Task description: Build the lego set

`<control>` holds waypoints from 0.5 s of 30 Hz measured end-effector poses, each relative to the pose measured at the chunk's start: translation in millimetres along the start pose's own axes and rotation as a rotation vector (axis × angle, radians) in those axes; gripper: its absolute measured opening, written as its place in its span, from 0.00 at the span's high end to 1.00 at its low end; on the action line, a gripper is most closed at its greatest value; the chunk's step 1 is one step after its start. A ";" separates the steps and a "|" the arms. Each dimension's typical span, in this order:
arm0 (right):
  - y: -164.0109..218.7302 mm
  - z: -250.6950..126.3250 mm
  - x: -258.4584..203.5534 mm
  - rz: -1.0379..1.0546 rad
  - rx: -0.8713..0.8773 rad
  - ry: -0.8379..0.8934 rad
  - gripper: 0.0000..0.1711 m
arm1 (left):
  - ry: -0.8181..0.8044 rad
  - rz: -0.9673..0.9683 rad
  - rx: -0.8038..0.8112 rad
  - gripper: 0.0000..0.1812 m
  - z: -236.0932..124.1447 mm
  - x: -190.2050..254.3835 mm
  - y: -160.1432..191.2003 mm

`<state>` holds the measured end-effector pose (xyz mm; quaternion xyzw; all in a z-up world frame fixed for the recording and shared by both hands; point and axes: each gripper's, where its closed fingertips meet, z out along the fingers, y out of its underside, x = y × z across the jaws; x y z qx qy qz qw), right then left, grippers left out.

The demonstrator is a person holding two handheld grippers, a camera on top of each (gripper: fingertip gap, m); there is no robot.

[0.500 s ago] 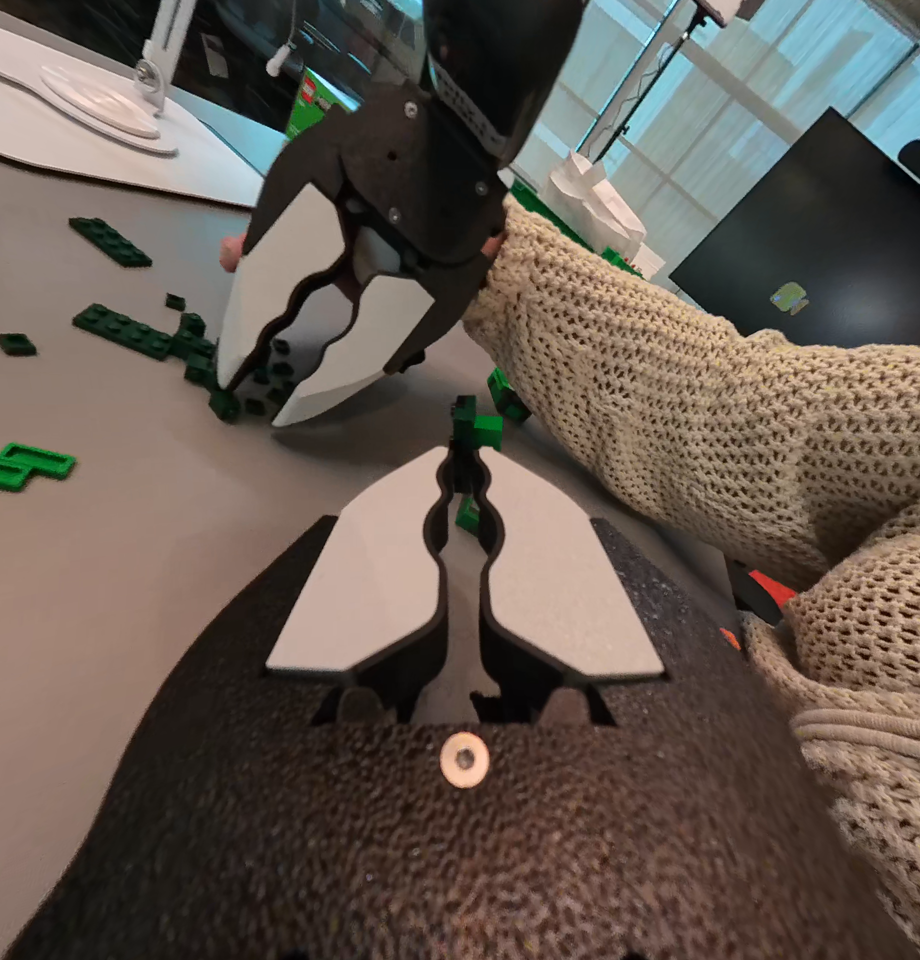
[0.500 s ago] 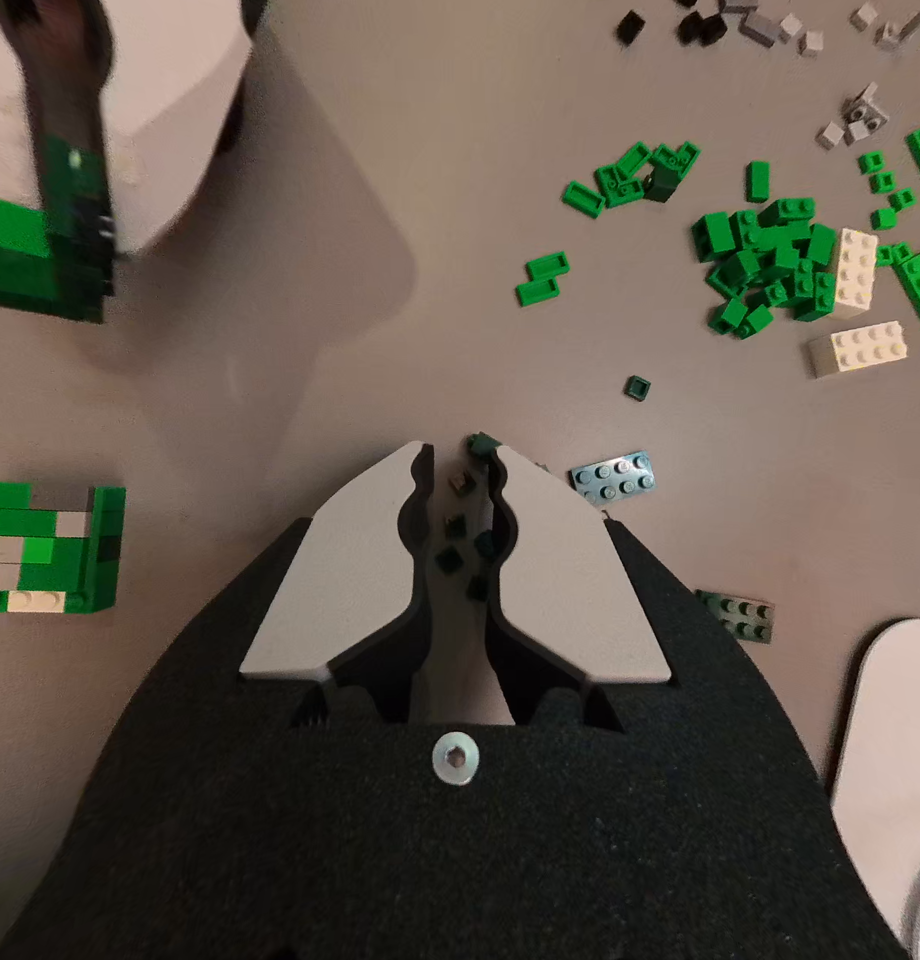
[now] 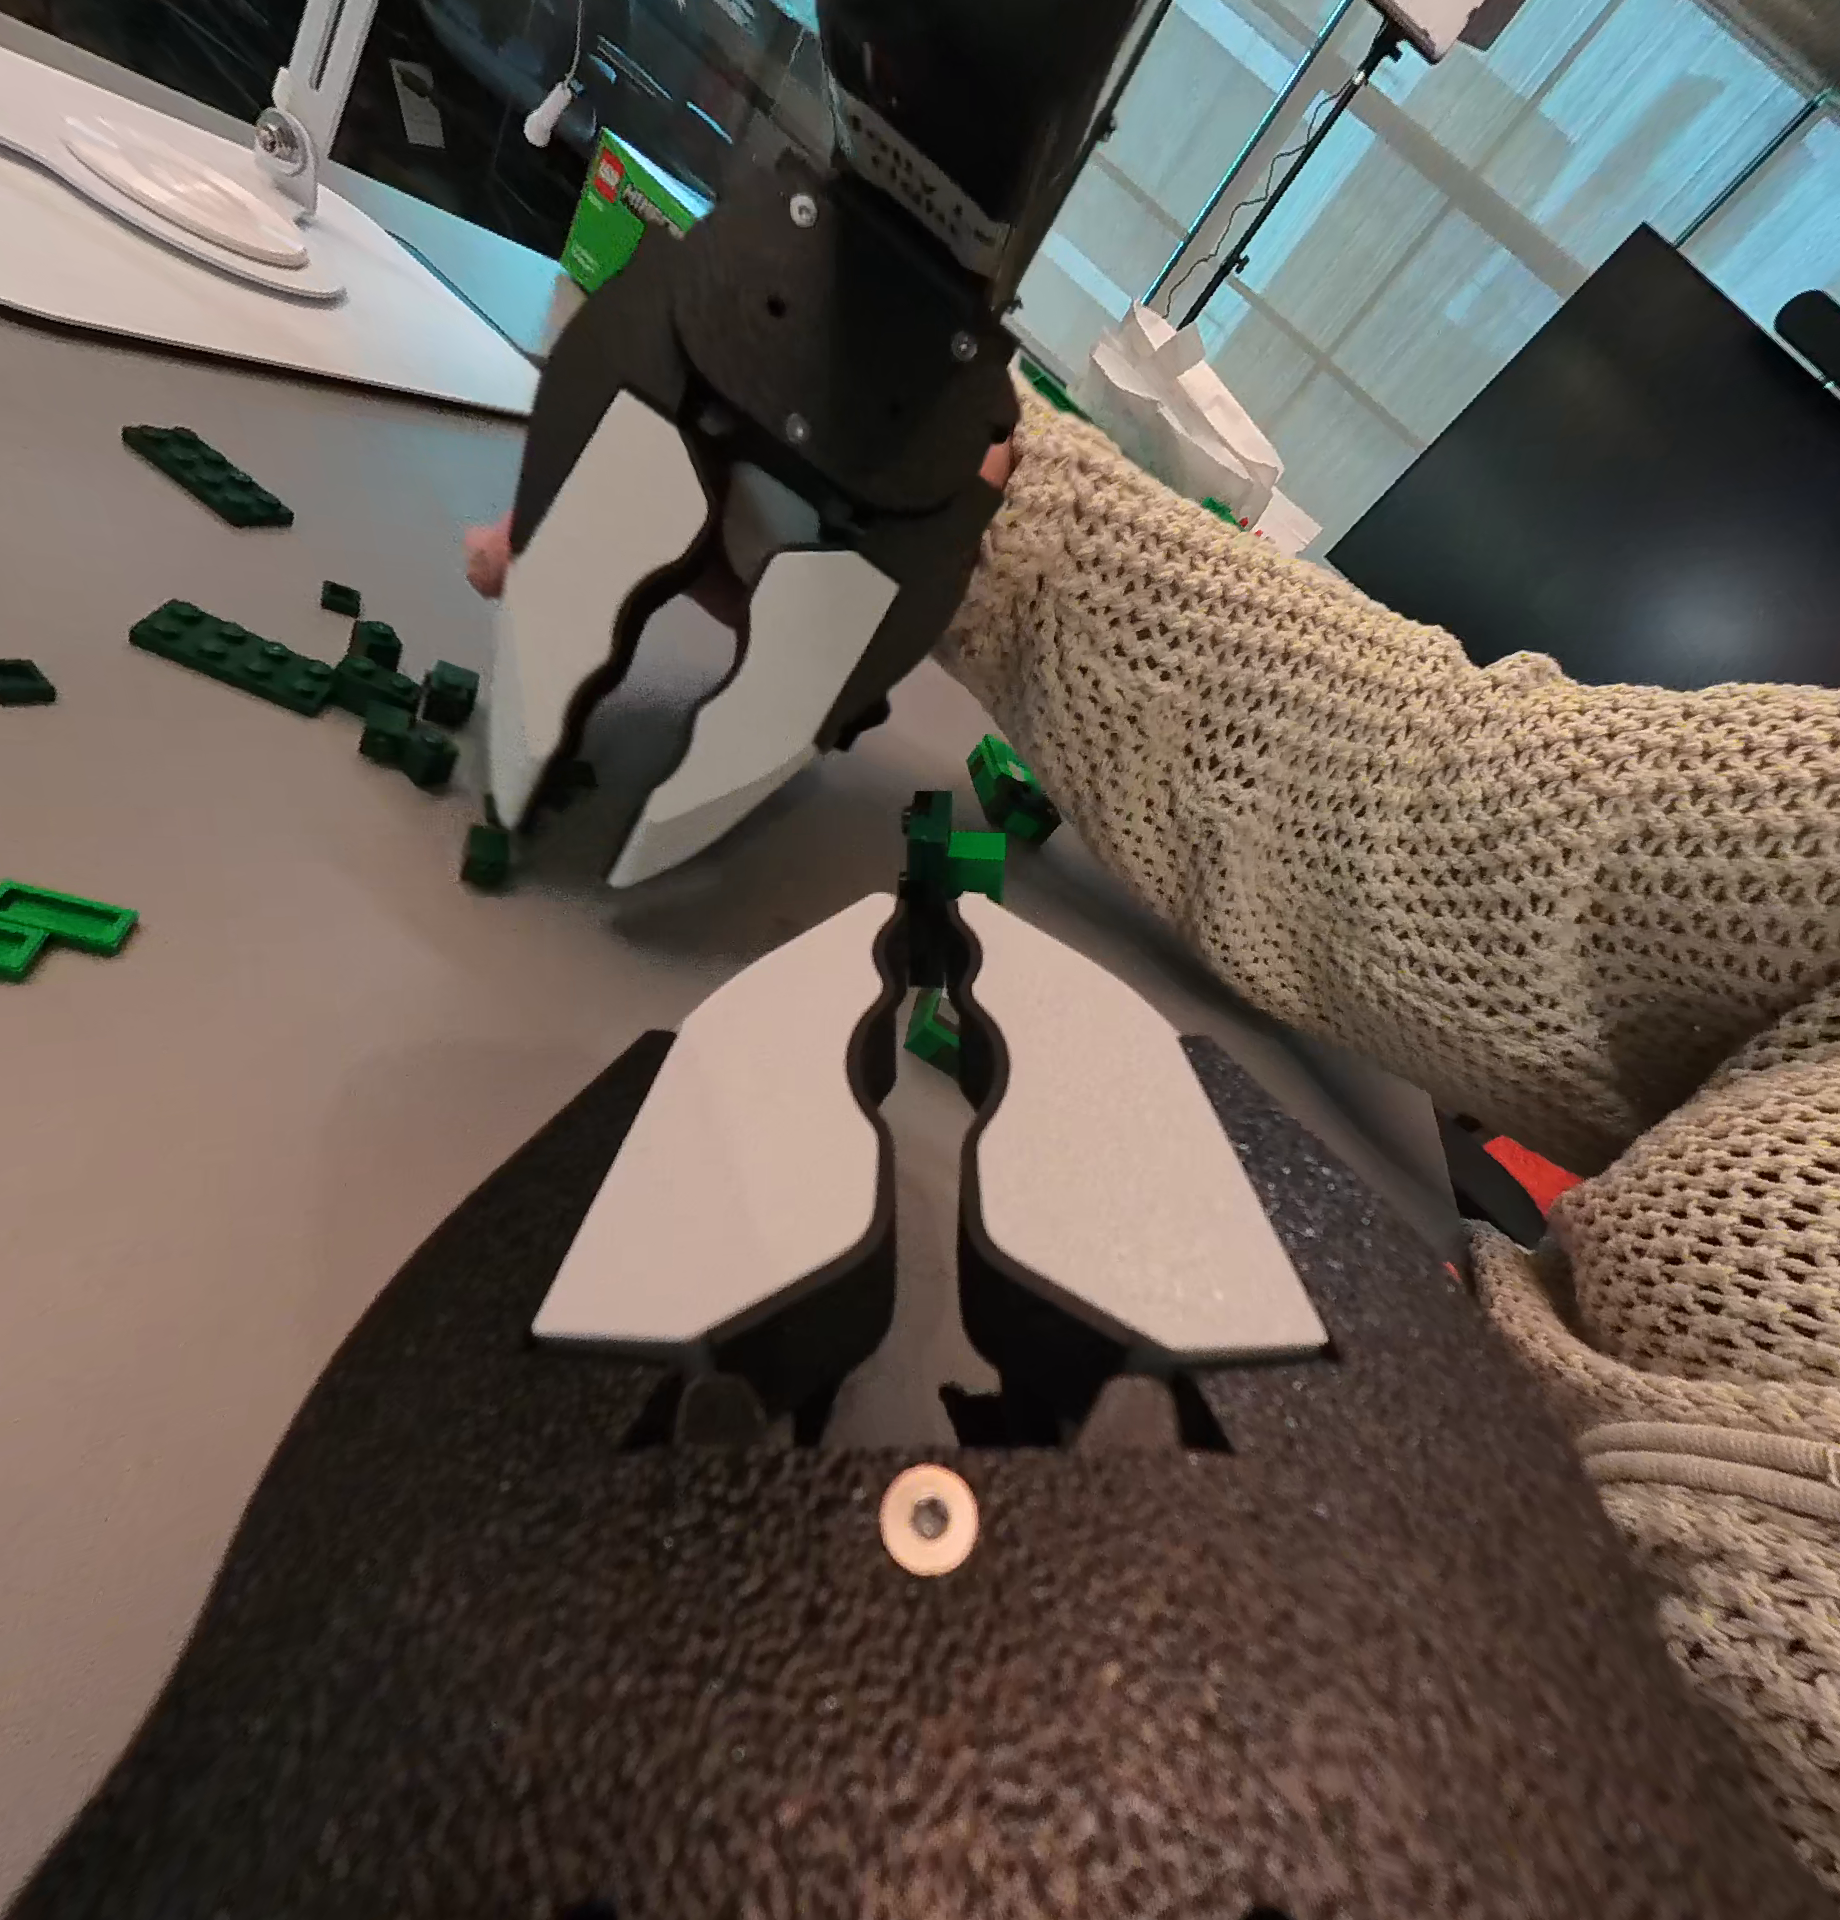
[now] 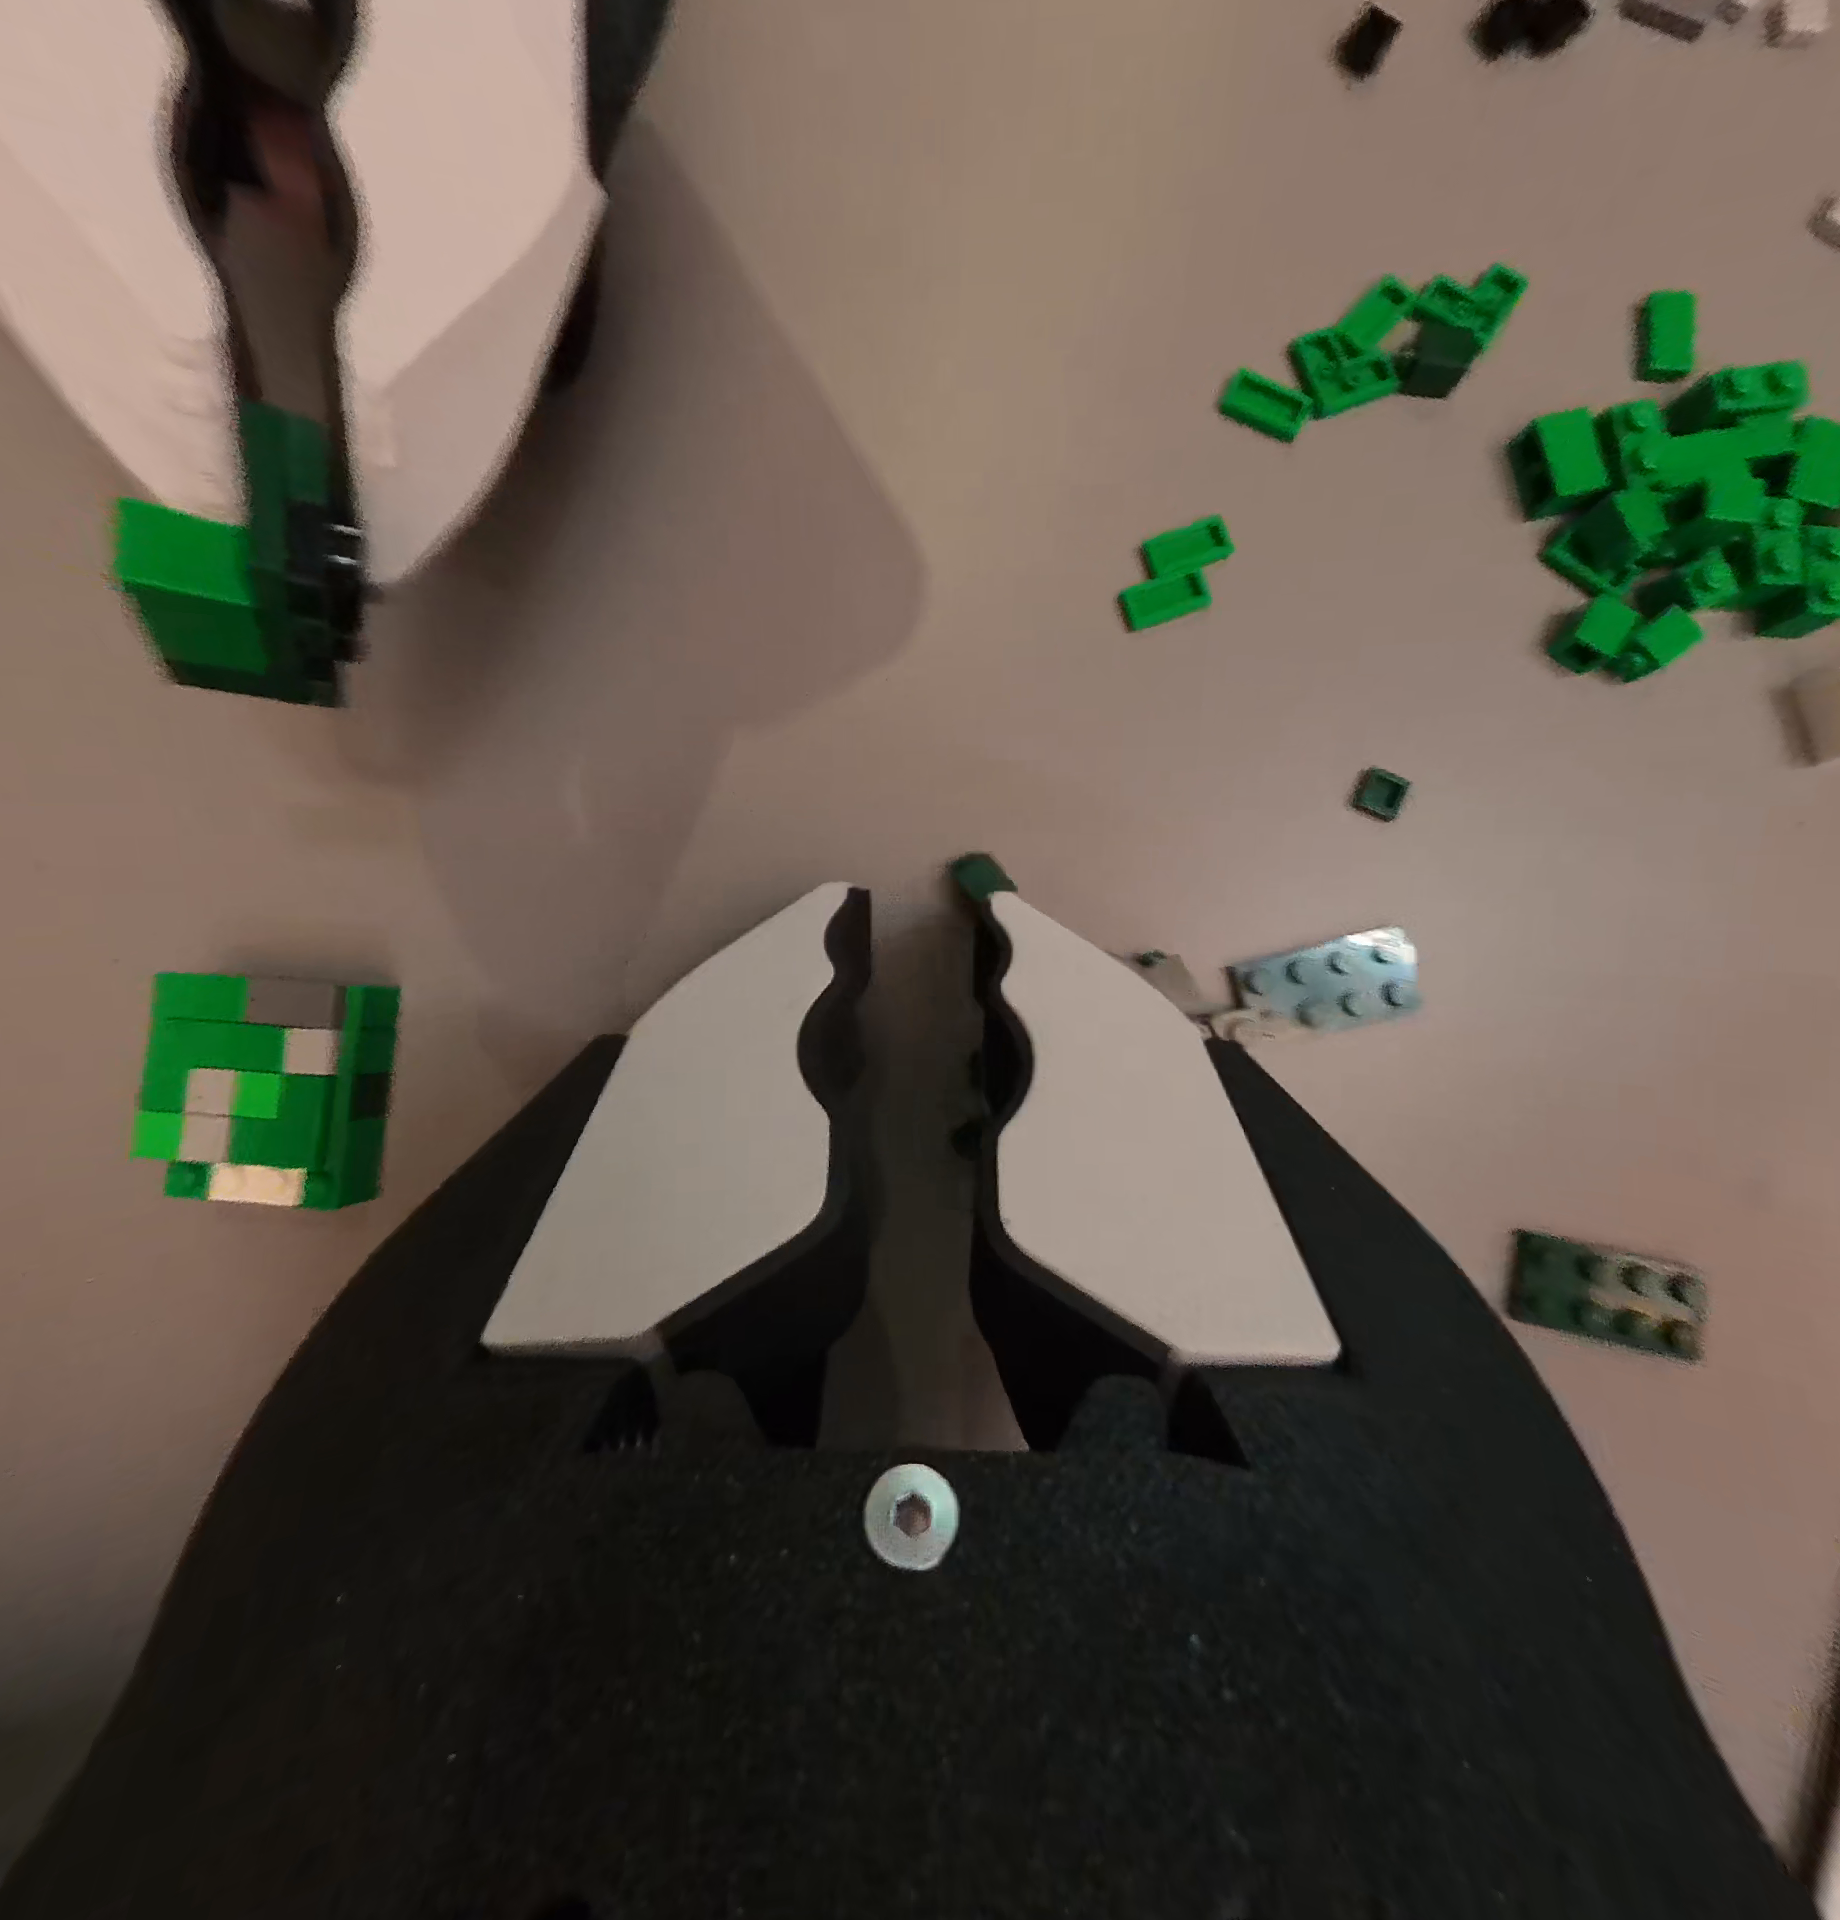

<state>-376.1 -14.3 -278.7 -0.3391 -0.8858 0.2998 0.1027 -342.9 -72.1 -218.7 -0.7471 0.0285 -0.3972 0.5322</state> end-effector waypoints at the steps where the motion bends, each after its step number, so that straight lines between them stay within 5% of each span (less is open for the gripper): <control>1: -1.1 -0.5 -7.5 0.011 0.003 -0.047 0.90 | 0.001 -0.001 -0.002 0.96 0.2 0.3 0.3; 3: -1.7 -3.2 -18.2 0.050 0.001 -0.122 0.91 | 0.011 -0.002 -0.010 0.96 0.9 1.7 1.6; 9: -6.8 -6.0 11.3 -0.021 0.034 0.118 0.91 | 0.021 0.000 -0.021 0.97 1.8 3.6 3.4; 15: -3.8 4.7 12.4 -0.070 -0.015 0.144 0.94 | 0.021 0.010 -0.036 0.96 2.8 4.9 5.5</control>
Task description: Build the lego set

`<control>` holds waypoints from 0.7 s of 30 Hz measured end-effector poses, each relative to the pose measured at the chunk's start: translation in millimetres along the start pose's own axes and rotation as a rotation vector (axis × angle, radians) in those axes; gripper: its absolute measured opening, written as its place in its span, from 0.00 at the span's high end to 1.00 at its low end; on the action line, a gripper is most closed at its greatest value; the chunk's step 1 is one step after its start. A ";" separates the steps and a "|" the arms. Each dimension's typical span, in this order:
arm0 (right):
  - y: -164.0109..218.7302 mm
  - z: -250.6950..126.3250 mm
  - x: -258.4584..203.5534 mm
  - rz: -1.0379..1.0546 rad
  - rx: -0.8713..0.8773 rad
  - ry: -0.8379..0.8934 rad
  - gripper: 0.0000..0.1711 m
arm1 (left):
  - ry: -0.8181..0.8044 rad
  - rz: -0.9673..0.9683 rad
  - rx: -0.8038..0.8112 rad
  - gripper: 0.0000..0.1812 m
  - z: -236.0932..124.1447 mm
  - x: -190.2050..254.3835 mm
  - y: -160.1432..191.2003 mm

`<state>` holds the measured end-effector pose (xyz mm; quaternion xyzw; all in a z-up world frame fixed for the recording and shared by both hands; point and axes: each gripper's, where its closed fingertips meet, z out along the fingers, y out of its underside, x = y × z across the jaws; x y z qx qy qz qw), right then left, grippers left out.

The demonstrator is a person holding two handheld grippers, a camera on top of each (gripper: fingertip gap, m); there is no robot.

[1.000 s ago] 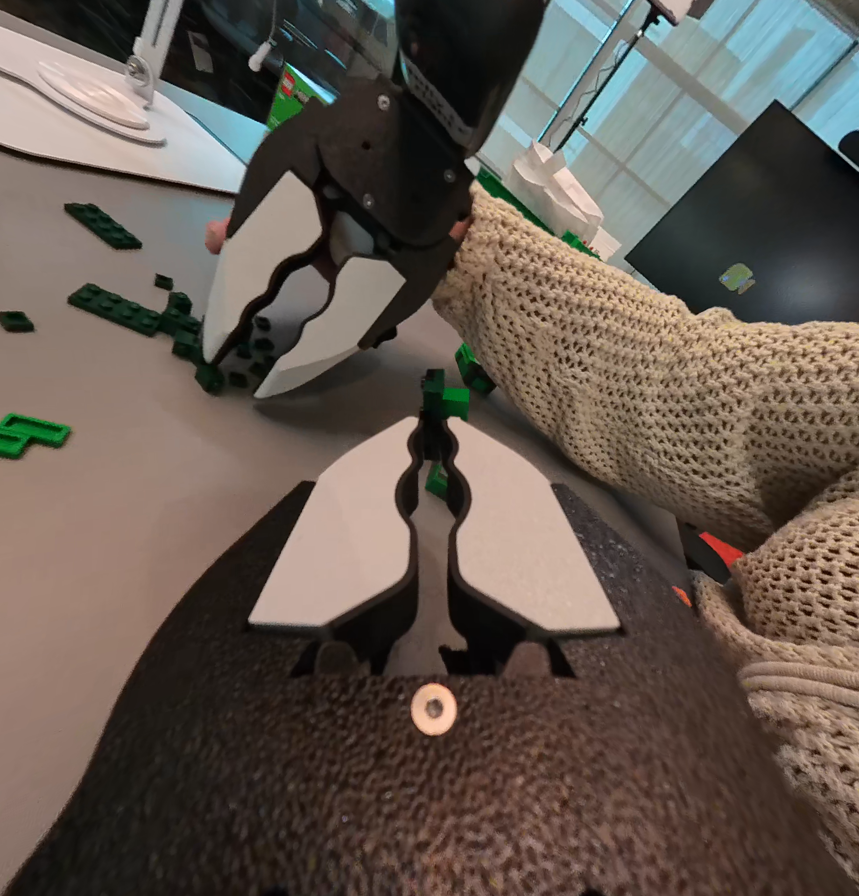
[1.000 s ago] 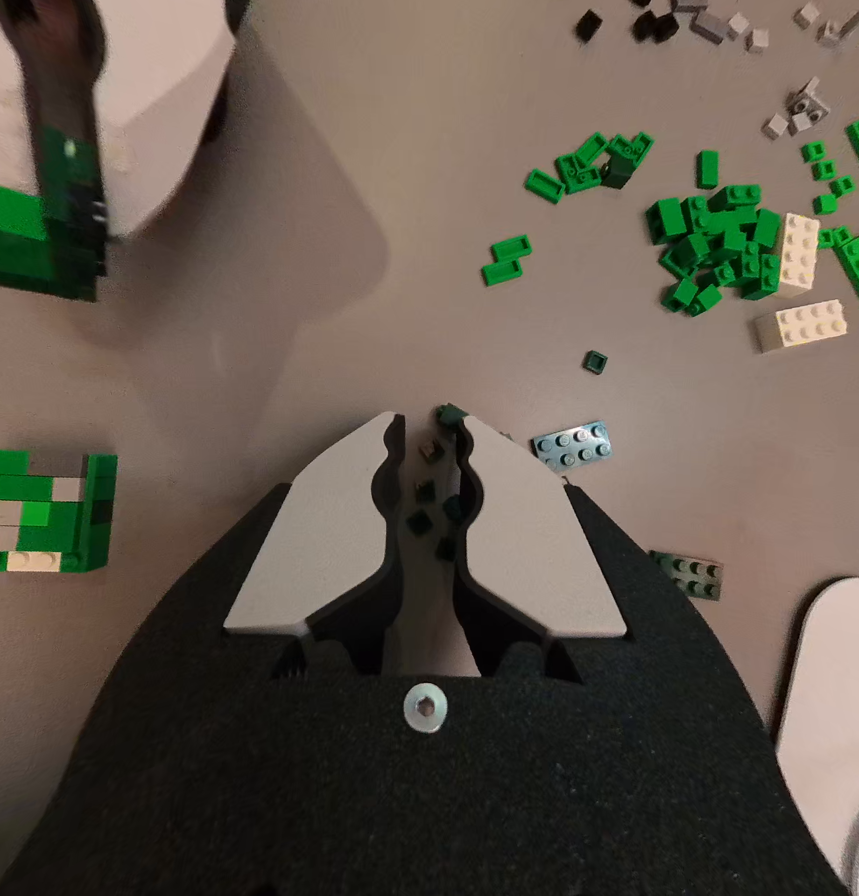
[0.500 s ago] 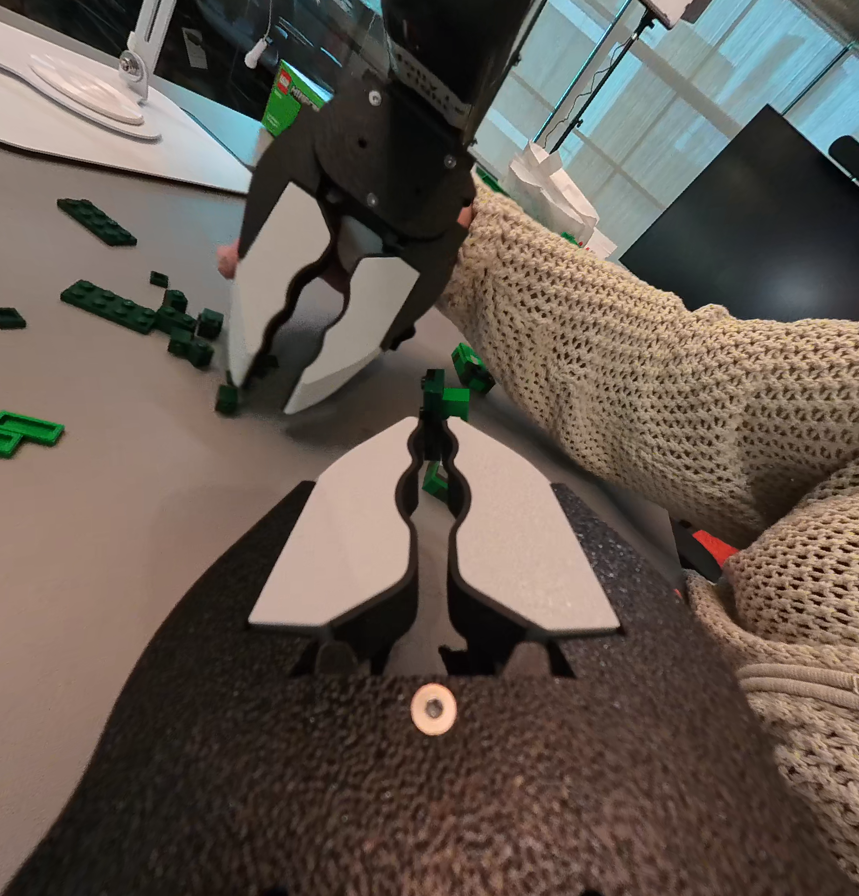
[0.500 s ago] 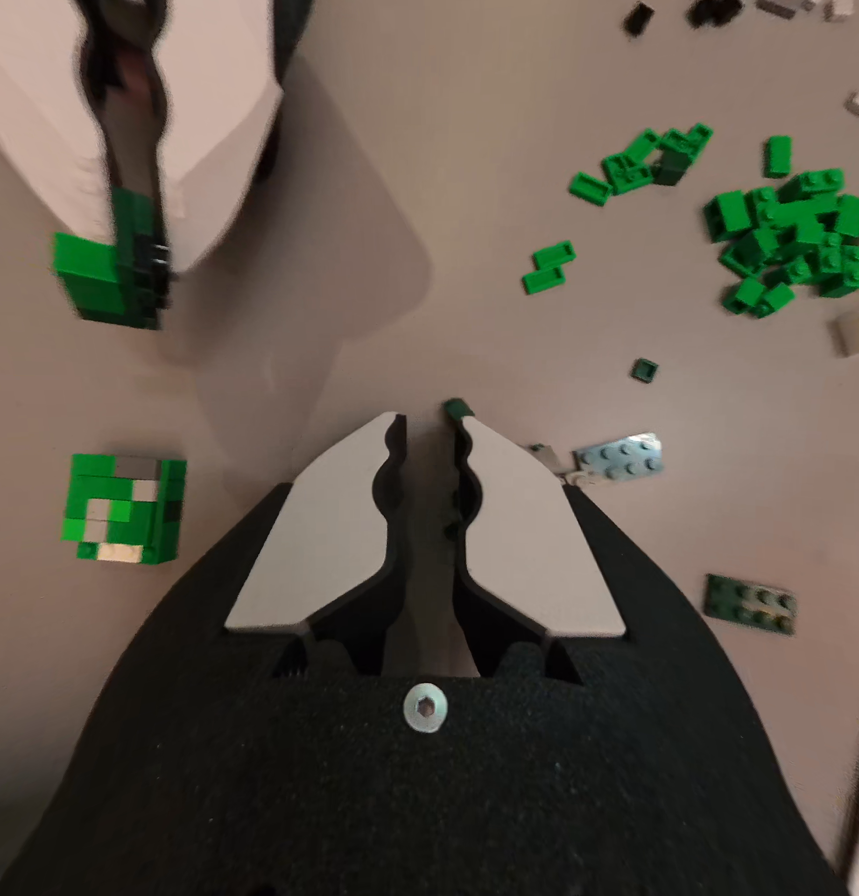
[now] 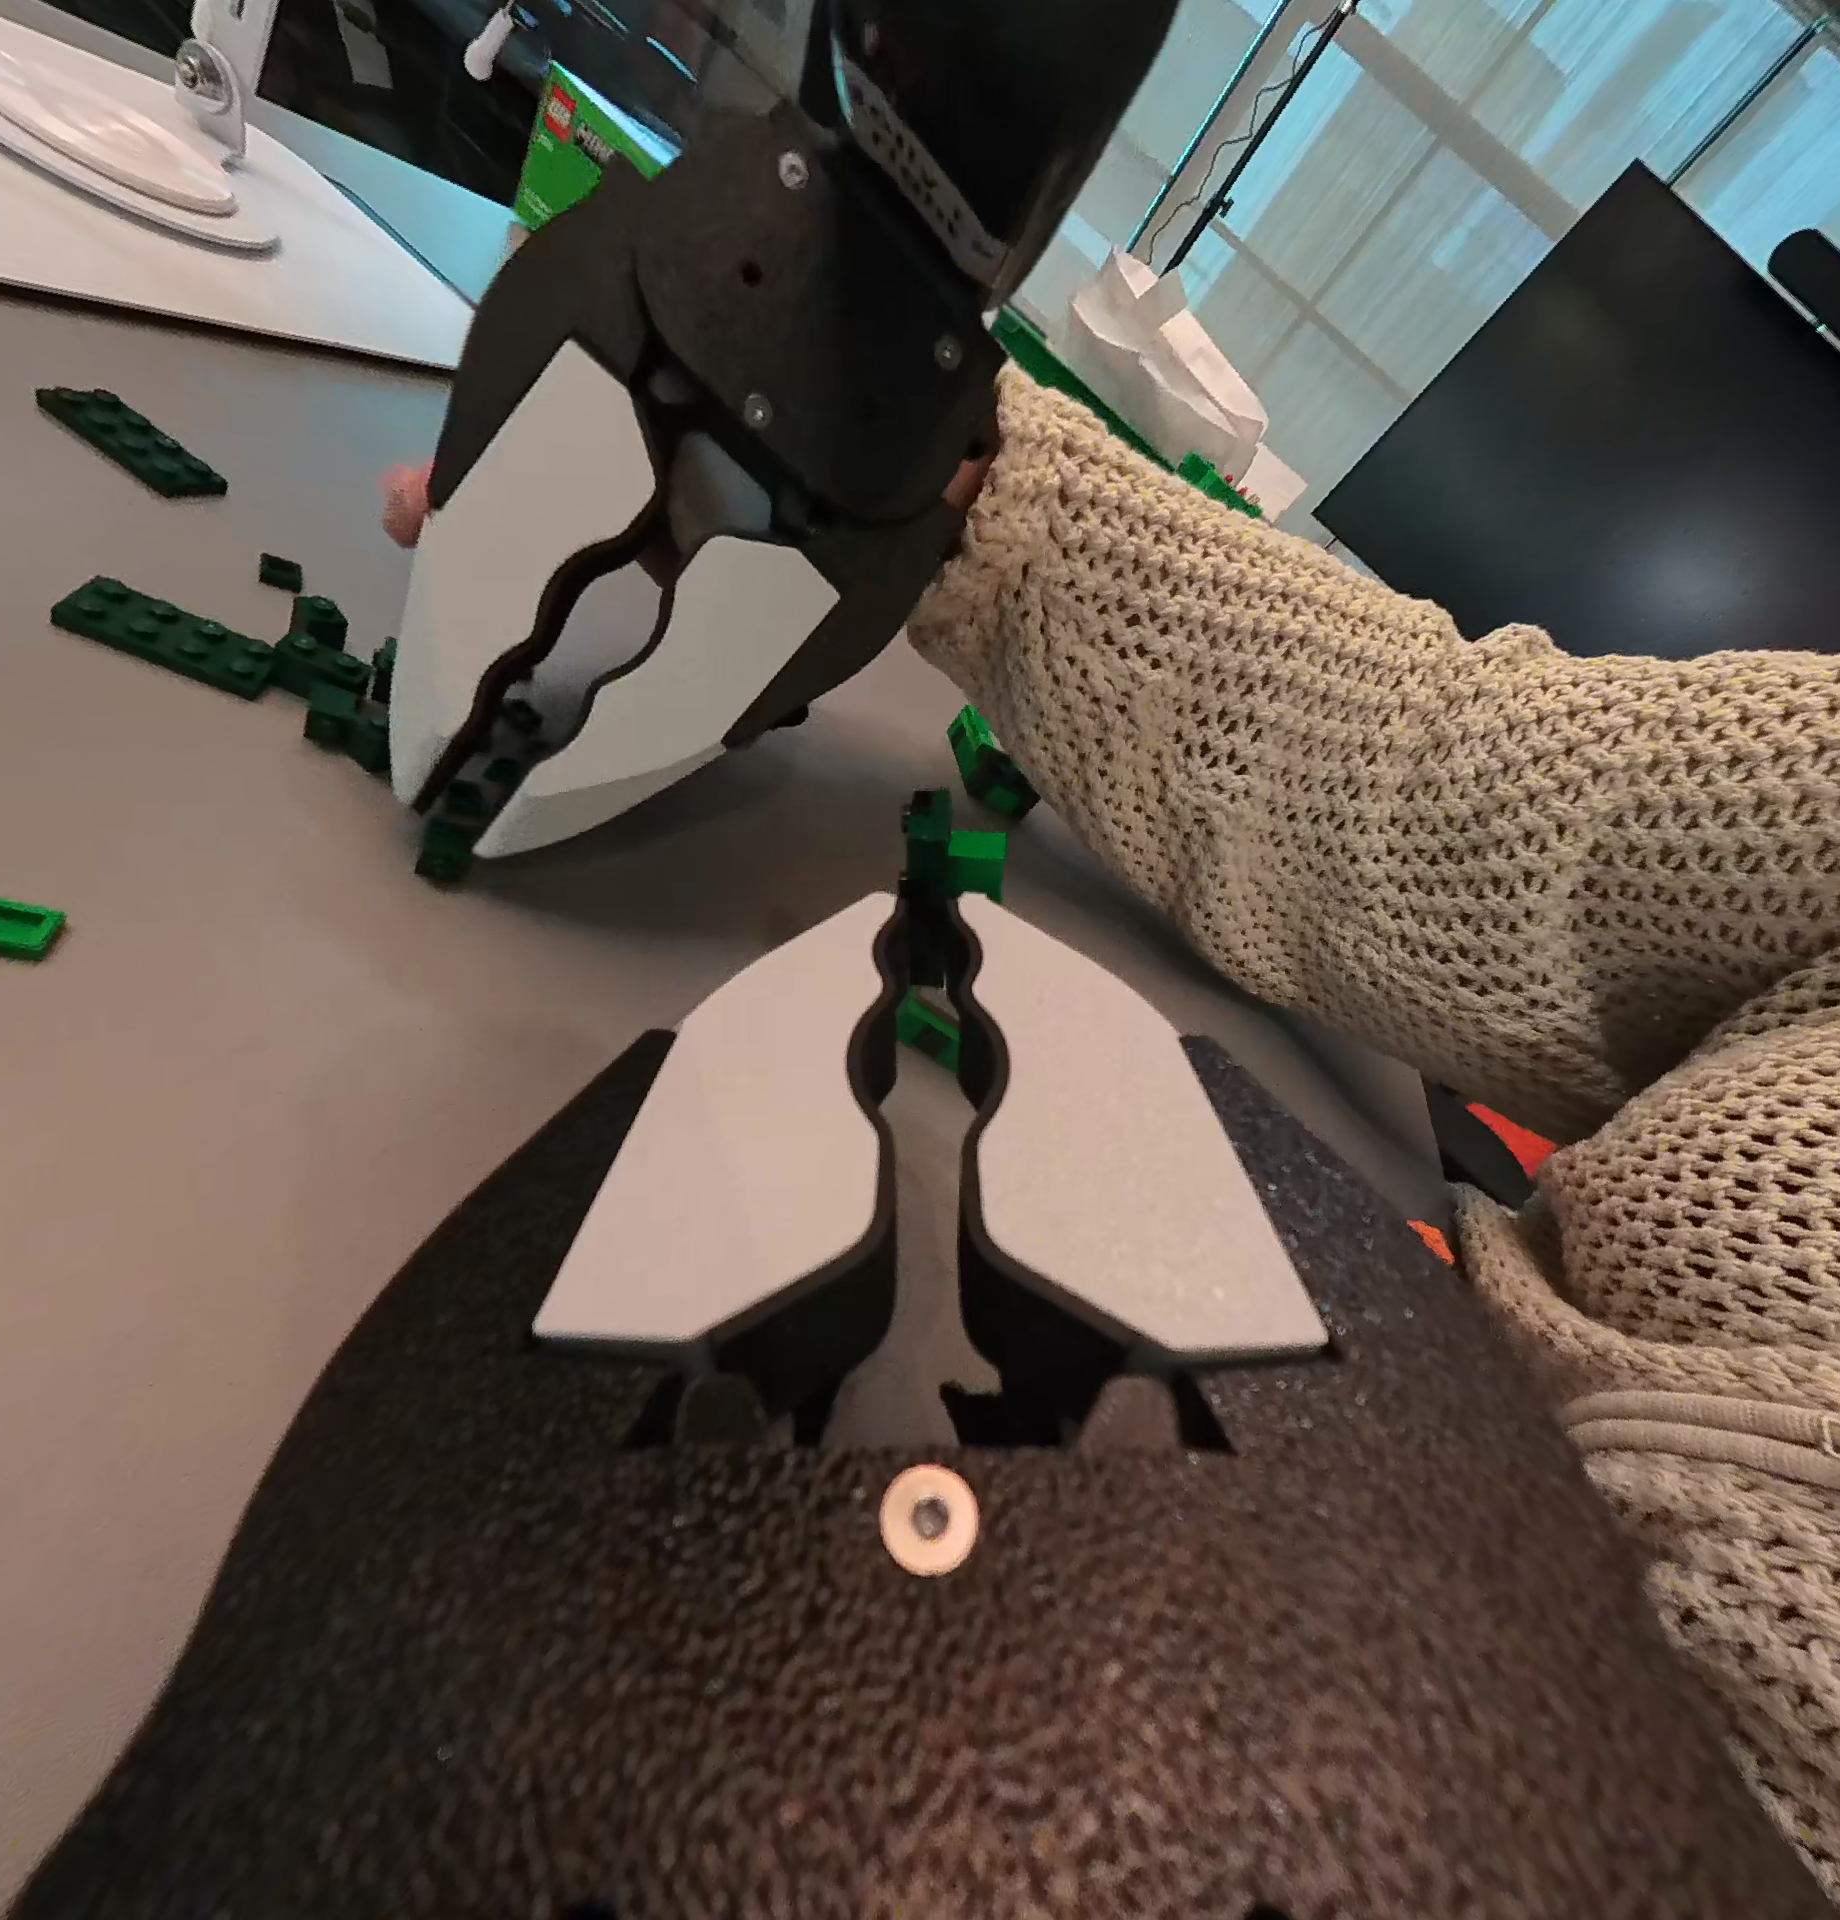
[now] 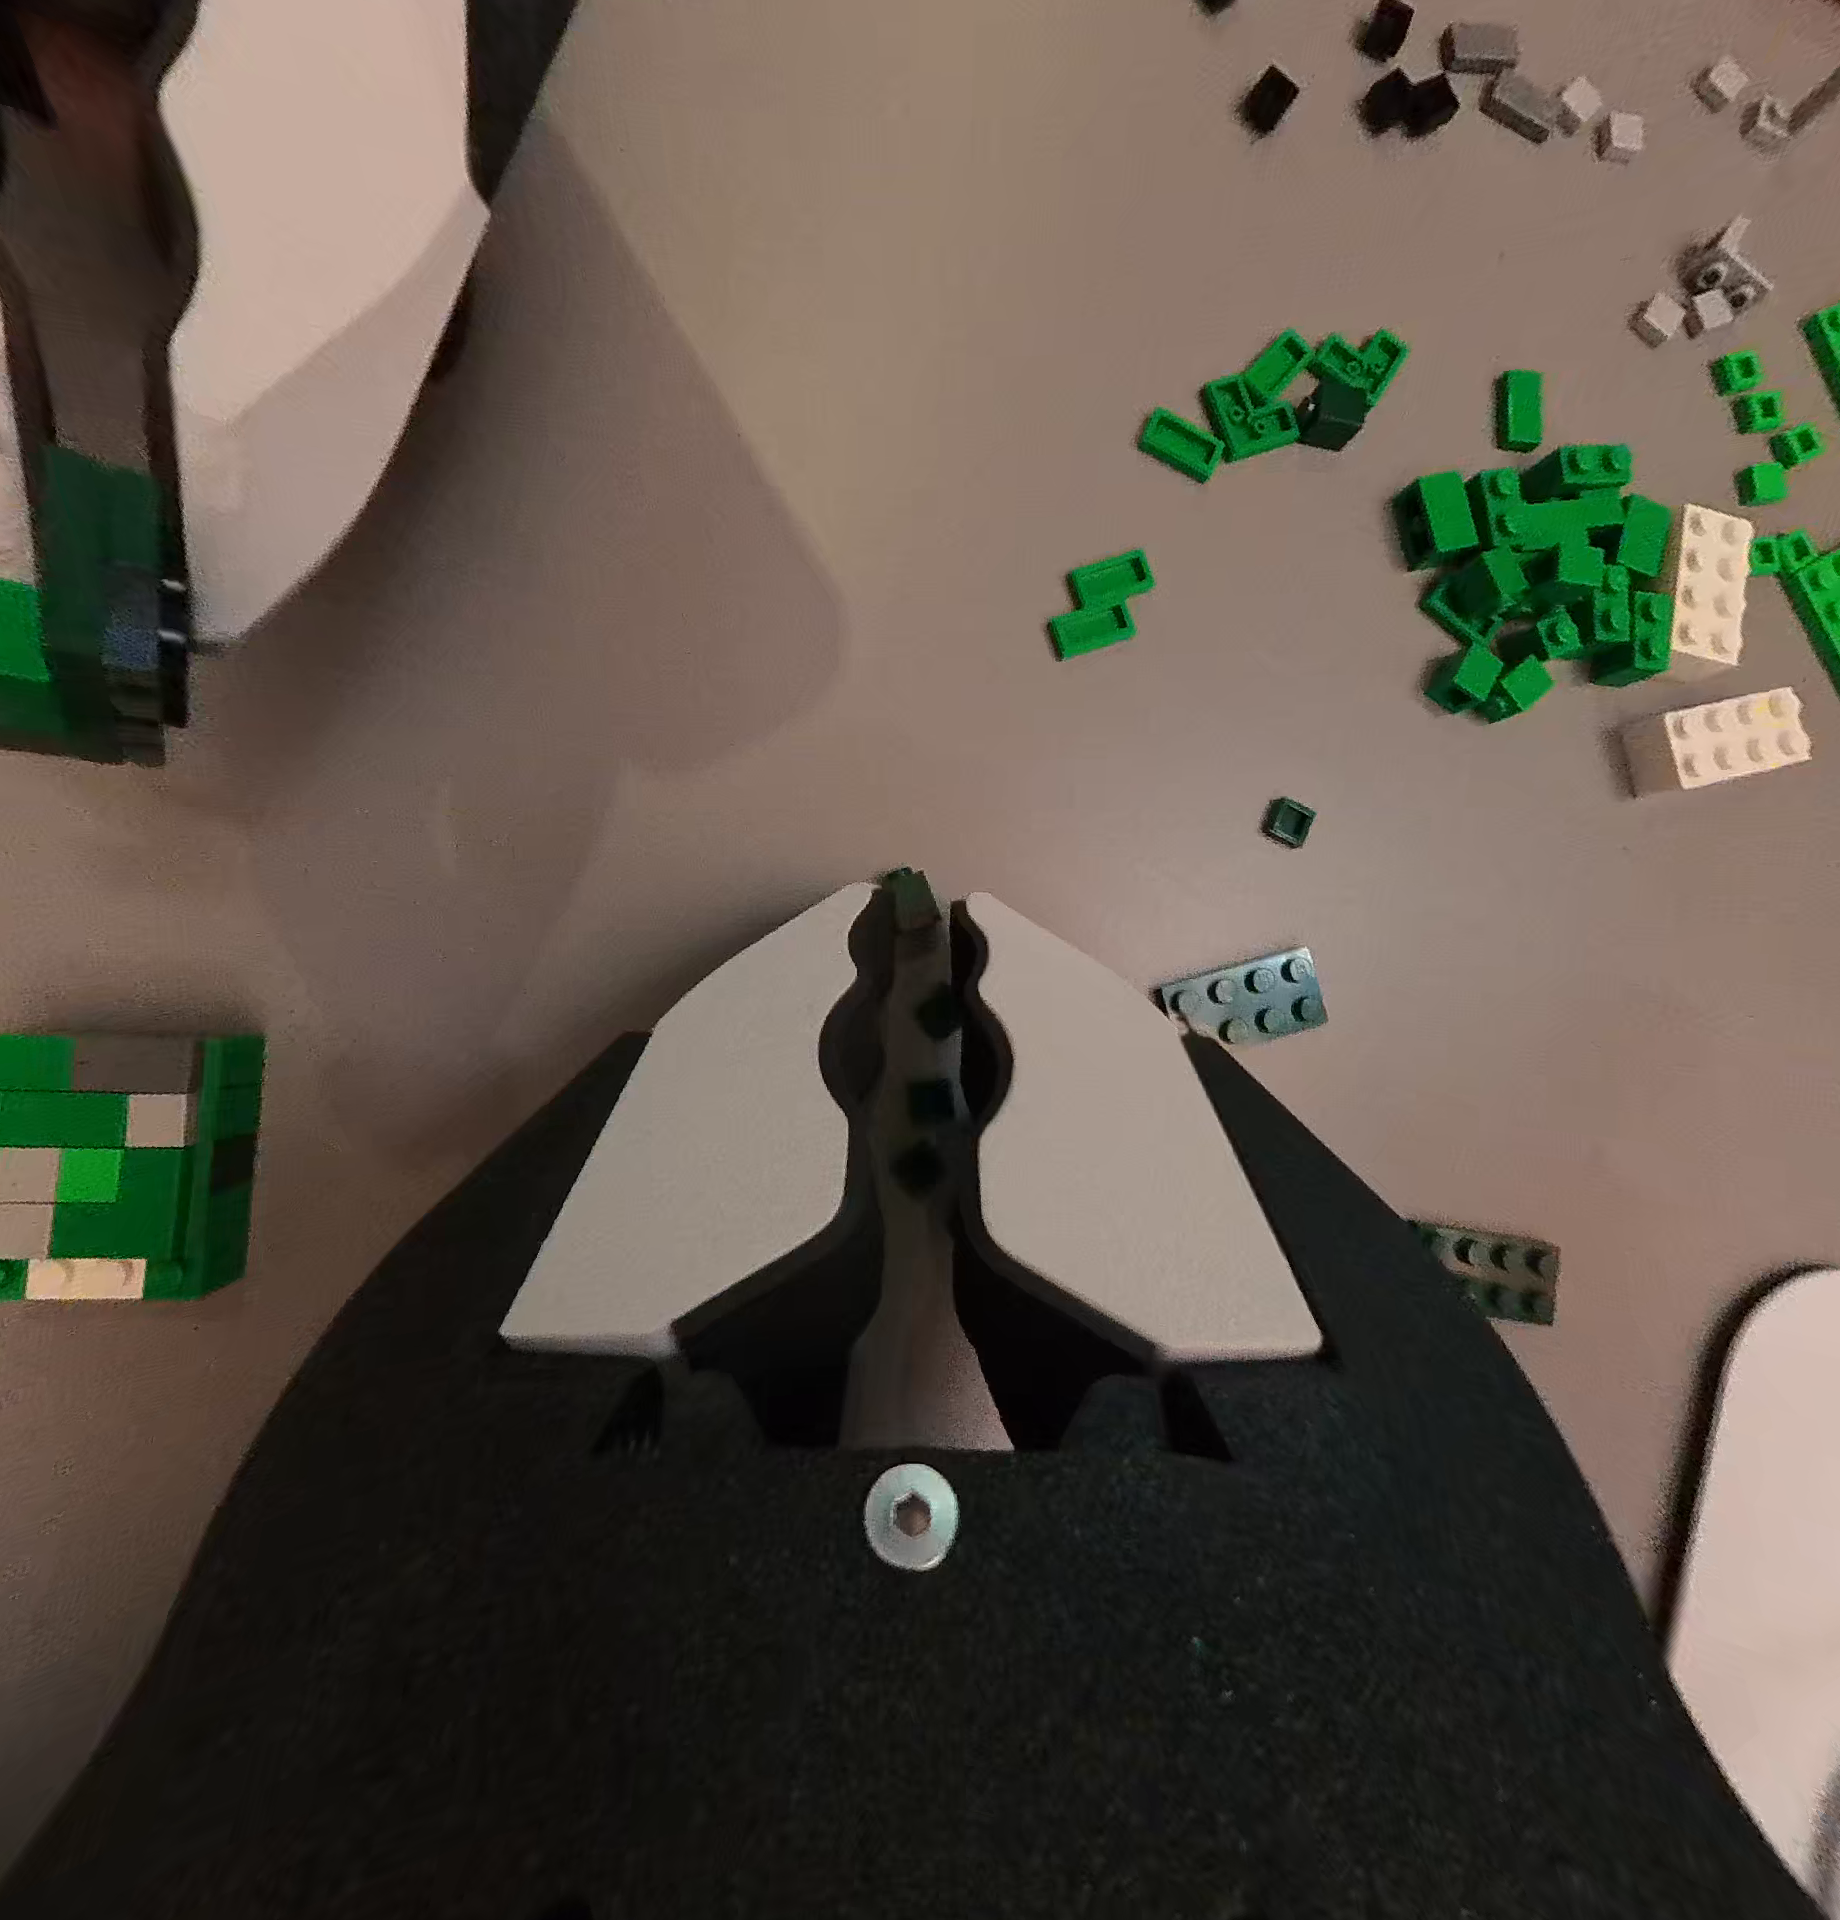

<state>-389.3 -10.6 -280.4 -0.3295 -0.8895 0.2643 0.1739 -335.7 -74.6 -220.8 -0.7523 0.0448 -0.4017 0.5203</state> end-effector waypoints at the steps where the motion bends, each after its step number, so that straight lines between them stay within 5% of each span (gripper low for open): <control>1: -1.0 0.6 -1.3 0.002 0.008 -0.014 0.94 | 0.000 0.001 -0.001 0.96 0.1 0.1 0.1; 13: -0.9 -2.9 -5.5 0.051 -0.005 -0.051 0.95 | -0.026 0.024 0.022 0.96 -2.0 -2.5 -3.6; 21: -1.2 -52.0 -9.4 0.379 0.118 0.148 0.96 | -0.314 0.350 0.195 0.97 -17.4 -13.1 -37.3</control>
